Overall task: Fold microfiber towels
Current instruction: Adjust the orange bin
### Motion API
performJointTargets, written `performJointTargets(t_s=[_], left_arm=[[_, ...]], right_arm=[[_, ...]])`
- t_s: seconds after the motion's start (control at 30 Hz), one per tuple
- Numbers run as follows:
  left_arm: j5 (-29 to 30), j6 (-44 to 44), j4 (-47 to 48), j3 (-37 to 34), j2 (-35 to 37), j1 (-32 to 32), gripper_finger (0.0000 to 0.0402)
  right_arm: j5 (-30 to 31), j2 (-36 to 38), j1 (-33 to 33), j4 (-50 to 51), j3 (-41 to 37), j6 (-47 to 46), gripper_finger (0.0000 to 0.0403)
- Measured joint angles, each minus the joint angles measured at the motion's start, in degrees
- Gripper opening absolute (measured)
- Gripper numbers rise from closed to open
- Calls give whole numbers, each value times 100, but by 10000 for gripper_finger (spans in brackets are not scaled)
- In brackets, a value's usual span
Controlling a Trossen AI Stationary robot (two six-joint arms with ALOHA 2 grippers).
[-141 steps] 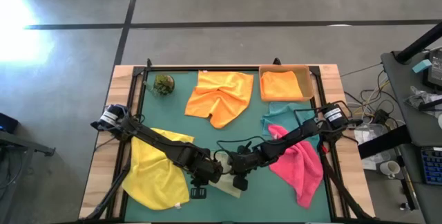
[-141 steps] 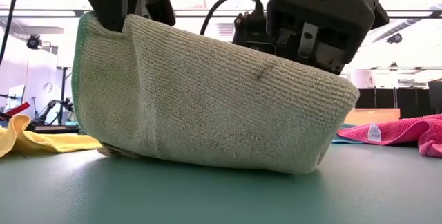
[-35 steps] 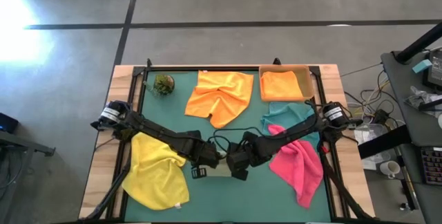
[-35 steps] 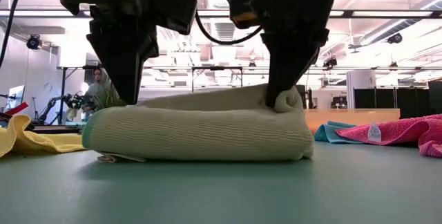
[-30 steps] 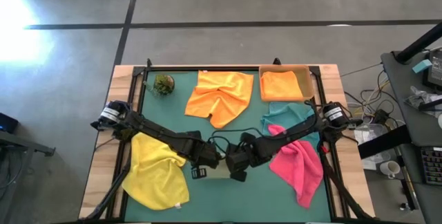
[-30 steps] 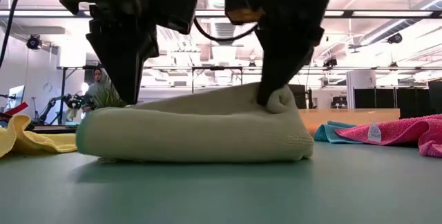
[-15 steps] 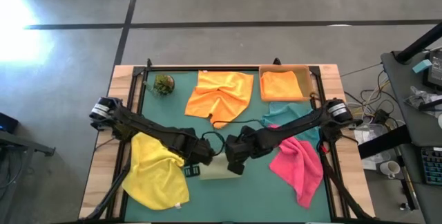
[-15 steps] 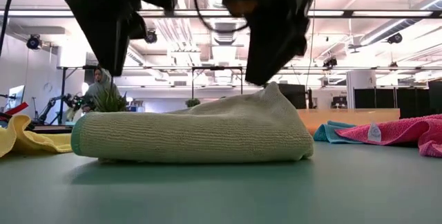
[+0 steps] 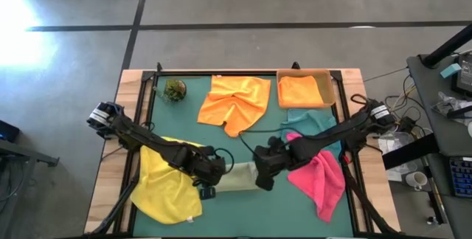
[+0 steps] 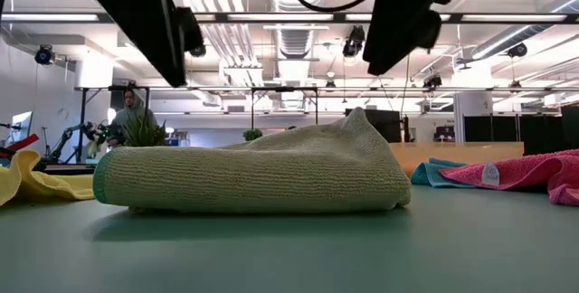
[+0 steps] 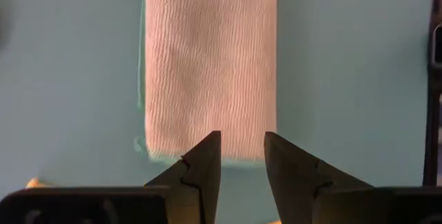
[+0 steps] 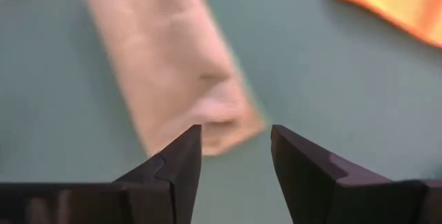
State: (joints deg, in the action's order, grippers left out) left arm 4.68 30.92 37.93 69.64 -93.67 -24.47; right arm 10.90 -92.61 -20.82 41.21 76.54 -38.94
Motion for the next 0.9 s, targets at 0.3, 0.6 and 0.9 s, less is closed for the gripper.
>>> performJointTargets(t_s=[0.3, 0.6, 0.9], left_arm=[[13, -17, -1811, -993, -15, 13, 96], [16, 6, -3189, -1983, -21, 132, 96], [17, 29, -3384, -2478, -41, 229, 96]], right_arm=[[-341, -1, -111, -3376, -1461, -669, 128], [-332, -178, 145, -3816, -2117, -1398, 61], [-682, -602, 582, -3872, -2073, -1763, 34]])
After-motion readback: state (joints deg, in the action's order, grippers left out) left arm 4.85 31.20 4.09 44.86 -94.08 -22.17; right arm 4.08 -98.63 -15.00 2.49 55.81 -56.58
